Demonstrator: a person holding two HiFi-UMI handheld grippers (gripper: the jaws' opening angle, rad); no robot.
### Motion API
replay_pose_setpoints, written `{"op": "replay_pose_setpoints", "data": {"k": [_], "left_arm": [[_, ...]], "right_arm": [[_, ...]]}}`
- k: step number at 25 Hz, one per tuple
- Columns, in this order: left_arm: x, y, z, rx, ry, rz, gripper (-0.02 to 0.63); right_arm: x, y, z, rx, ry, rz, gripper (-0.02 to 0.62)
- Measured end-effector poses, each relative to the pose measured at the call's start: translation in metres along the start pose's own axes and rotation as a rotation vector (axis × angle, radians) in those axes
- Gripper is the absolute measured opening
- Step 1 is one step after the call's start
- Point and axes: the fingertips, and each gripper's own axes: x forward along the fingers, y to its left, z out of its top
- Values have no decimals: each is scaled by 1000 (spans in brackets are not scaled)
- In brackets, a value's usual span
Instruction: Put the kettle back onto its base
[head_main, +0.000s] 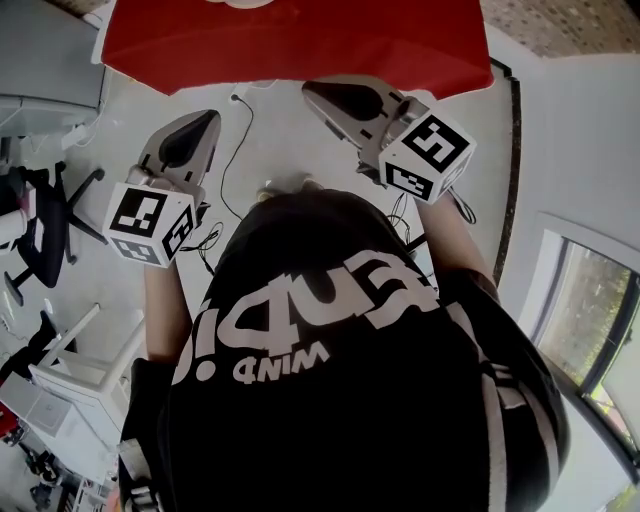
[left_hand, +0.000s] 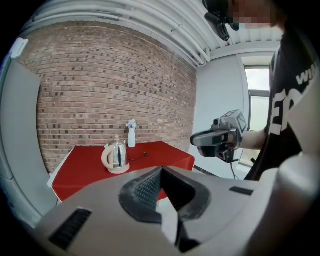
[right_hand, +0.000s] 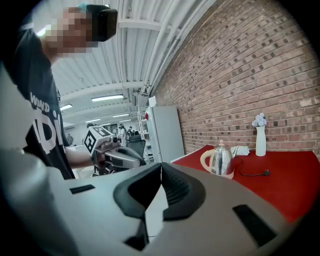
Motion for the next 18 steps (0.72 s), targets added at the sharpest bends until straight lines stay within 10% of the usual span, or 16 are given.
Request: {"op": "replay_pose_setpoints", "data": {"k": [18], "left_arm": [[10,-27,-11,0,31,15,9]], "right_arm": [[-36,0,-18,-3,11,8,23]]}}
